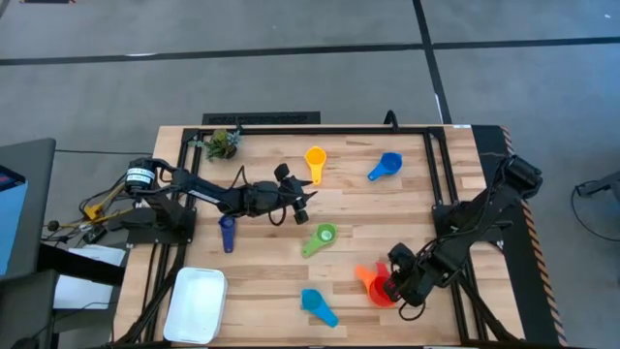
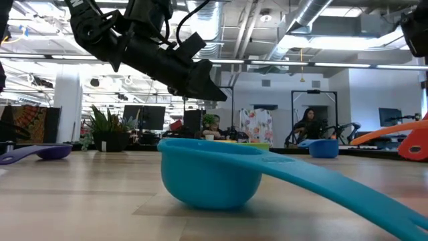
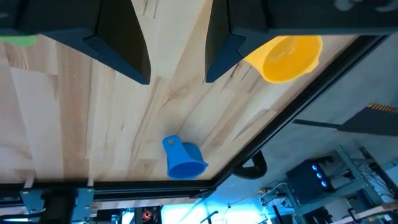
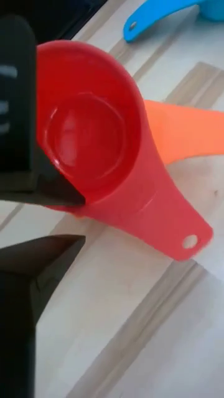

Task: Nest measuring cups in basket
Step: Stack the red measuring cup on top of the orange measuring cup

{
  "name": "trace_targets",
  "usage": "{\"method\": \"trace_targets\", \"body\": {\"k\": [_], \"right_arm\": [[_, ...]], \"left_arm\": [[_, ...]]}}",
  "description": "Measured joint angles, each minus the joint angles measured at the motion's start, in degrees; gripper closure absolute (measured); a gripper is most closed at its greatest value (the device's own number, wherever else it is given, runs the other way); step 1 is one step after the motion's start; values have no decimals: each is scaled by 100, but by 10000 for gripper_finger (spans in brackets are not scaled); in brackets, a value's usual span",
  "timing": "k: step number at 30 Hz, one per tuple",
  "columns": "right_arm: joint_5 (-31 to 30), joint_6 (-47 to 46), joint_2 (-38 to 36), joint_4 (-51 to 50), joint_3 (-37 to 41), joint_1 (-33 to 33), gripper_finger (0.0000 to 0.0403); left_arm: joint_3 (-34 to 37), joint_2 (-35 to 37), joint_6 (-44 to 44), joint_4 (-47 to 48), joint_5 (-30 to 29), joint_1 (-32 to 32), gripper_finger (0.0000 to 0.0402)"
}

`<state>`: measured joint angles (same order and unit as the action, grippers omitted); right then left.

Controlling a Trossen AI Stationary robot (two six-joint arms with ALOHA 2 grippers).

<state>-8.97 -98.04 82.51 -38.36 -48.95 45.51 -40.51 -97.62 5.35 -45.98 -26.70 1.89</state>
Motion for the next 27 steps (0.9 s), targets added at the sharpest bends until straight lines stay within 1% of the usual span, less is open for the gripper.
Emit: {"method": "trace_targets", "body": {"k": [5,12,16,20,24,27], "right_arm": [[34,259,7,-31,0,-72,339],[9,833,7,-78,0,-112,373],[-54,1267,10,-314,-46,-100,389],[-239,1697,10,-544,-196,-87,385],[-524,2027,10,-685,-374,-87,363],[-659,2072,10,-811,-395,-104,344]], "left_arm": [[0,0,-23,37,0,0,258],[0,0,-23,33,0,0,258],[0,0,-23,33,0,-2,258],[0,0,-23,33,0,-2,258],[0,0,-44,51,0,-4,258],[0,0,-53,59,-2,-14,258]]}}
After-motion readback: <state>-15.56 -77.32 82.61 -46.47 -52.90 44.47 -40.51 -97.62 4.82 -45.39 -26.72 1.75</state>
